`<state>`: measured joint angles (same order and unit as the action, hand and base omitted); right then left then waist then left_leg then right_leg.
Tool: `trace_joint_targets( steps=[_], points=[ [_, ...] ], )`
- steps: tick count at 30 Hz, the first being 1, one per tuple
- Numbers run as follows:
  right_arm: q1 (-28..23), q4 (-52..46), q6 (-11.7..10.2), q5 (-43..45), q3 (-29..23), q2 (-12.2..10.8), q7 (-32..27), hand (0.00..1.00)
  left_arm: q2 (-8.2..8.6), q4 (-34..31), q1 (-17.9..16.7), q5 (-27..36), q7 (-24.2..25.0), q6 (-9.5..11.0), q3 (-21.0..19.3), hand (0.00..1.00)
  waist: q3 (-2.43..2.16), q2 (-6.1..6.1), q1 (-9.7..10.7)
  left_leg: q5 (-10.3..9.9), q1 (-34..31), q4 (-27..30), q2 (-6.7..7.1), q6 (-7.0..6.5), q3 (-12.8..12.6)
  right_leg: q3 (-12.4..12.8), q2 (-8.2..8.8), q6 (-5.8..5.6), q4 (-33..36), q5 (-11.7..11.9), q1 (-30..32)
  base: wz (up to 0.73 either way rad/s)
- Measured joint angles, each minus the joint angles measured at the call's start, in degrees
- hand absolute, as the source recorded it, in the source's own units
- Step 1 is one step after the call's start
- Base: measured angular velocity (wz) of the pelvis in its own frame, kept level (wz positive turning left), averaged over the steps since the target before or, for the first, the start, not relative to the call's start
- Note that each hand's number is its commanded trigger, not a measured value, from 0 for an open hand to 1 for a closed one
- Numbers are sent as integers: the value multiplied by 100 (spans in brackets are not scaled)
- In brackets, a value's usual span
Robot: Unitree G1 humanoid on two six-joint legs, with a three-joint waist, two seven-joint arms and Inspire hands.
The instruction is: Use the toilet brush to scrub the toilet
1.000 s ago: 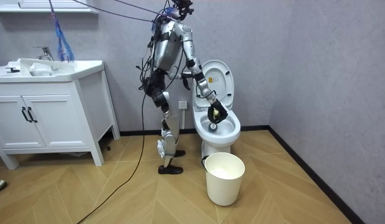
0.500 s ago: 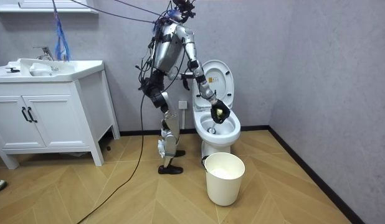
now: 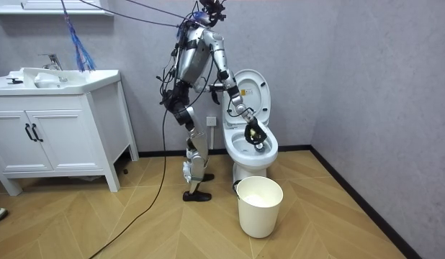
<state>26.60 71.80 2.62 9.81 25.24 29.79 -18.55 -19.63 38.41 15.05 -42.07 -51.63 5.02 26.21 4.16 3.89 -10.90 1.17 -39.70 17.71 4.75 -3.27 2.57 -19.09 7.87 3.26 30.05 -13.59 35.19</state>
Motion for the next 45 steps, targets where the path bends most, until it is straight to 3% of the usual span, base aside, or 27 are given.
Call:
trace_joint_targets(
  steps=[5,7,12,17,22,25,28,34,42,44,45],
  points=[
    [157,33,-11,-582,-217,-2,0,100,5,-21,13,-11,-12,-3,-155,0,39,79,120,25,-40,25,15,-8,-30,26,55,9,129,-20,100,-2],
    [150,76,-12,-584,-311,-40,0,100,4,-46,11,-46,-12,-15,-202,0,37,76,168,24,-90,84,17,-8,-24,18,61,9,160,-20,135,0],
    [142,221,75,-467,-353,-194,63,100,31,-60,-28,-102,14,-265,-149,0,-6,-3,207,29,-55,109,19,-19,-15,-12,43,-13,91,30,54,0],
    [123,106,201,844,-131,-248,123,100,43,44,-29,-98,115,-401,-25,0,-53,-93,155,32,37,95,13,-33,-24,17,34,-28,56,44,-26,-4],
    [-17,-395,283,2865,661,-258,294,100,45,98,43,-138,336,-454,69,0,-60,-169,-44,15,94,98,-20,-15,-42,41,0,4,48,28,-67,-2],
    [-90,-622,497,3436,963,-230,224,100,46,99,37,-133,351,-456,110,0,-63,-213,-71,-4,100,102,-11,-4,-17,39,0,4,58,-2,-79,4],
    [-183,-849,546,3738,1084,-50,186,100,53,102,27,-124,313,-454,163,0,-62,-212,-90,-20,99,96,-11,5,-13,30,0,6,54,-20,-82,1],
    [-374,-1002,624,3789,1239,30,29,100,56,100,26,-101,298,-418,173,0,-63,-212,-94,-38,93,103,-17,27,12,-45,-14,23,11,-38,-125,4],
    [-238,-875,603,3447,1361,187,102,100,56,76,126,-69,298,-397,229,0,-57,-202,-201,-46,26,119,-33,42,62,-102,-33,38,-27,-30,-103,2],
    [-156,-791,566,3257,1353,209,120,100,54,42,121,-66,297,-386,238,0,-48,-187,-198,-45,12,119,-12,41,73,-114,2,45,31,-41,-73,3],
    [-61,-621,498,3123,1355,208,124,100,50,10,127,-21,297,-386,267,0,-20,-139,-201,-45,-6,131,12,40,78,-108,40,43,109,-74,-31,5]
  ],
)
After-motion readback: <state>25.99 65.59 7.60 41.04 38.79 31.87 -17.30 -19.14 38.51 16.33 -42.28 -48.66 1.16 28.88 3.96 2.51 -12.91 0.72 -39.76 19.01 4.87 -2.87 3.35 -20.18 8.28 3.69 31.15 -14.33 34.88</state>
